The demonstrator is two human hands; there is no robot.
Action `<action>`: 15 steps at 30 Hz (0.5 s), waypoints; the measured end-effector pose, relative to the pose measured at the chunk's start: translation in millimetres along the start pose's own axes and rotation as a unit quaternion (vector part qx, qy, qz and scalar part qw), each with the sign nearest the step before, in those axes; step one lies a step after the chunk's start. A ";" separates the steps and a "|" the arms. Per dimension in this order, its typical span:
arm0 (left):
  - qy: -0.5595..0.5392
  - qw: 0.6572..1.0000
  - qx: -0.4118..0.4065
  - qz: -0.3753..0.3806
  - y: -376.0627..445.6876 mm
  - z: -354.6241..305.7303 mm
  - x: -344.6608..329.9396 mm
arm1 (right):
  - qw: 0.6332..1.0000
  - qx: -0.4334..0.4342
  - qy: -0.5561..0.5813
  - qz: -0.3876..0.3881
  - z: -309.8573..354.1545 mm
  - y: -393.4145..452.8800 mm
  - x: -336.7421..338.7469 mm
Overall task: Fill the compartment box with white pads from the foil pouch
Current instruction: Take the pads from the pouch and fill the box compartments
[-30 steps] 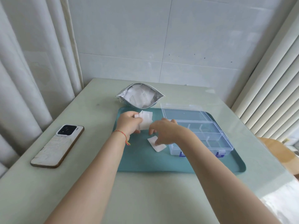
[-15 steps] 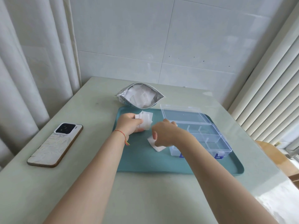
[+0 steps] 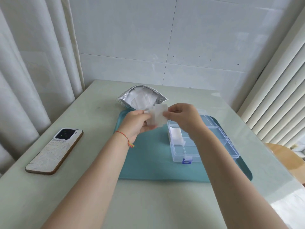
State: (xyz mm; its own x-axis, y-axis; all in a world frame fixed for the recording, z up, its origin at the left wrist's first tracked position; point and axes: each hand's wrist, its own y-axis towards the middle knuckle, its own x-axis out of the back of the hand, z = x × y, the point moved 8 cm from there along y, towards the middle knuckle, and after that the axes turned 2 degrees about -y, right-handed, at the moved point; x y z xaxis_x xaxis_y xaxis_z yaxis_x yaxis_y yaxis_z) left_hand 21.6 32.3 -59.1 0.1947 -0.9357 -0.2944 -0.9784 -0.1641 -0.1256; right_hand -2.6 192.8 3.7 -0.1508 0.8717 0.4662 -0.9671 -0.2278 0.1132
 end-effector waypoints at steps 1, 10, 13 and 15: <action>-0.022 1.000 -0.001 0.016 -3.3 -4.3 -8.4 | 1.000 -0.003 0.005 -0.003 -1.4 1.5 3.0; -0.010 1.000 0.004 0.017 -3.2 -9.0 -41.3 | 1.000 0.001 -0.019 0.002 -16.4 8.1 23.2; 0.002 1.000 0.007 0.013 -0.8 -6.7 -40.6 | 0.999 -0.002 -0.037 0.028 -18.7 8.0 24.6; 0.005 1.000 0.013 0.019 -1.7 -5.8 -42.0 | 0.999 -0.004 -0.033 0.027 -20.7 8.0 25.6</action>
State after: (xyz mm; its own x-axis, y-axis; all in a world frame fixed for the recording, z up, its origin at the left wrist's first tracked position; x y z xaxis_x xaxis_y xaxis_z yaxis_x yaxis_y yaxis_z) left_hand 14.7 70.2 -41.0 0.1560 -0.9440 -0.2906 -0.9831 -0.1199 -0.1384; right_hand -18.3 222.2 -1.6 -0.1895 0.8276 0.5284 -0.9594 -0.2706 0.0798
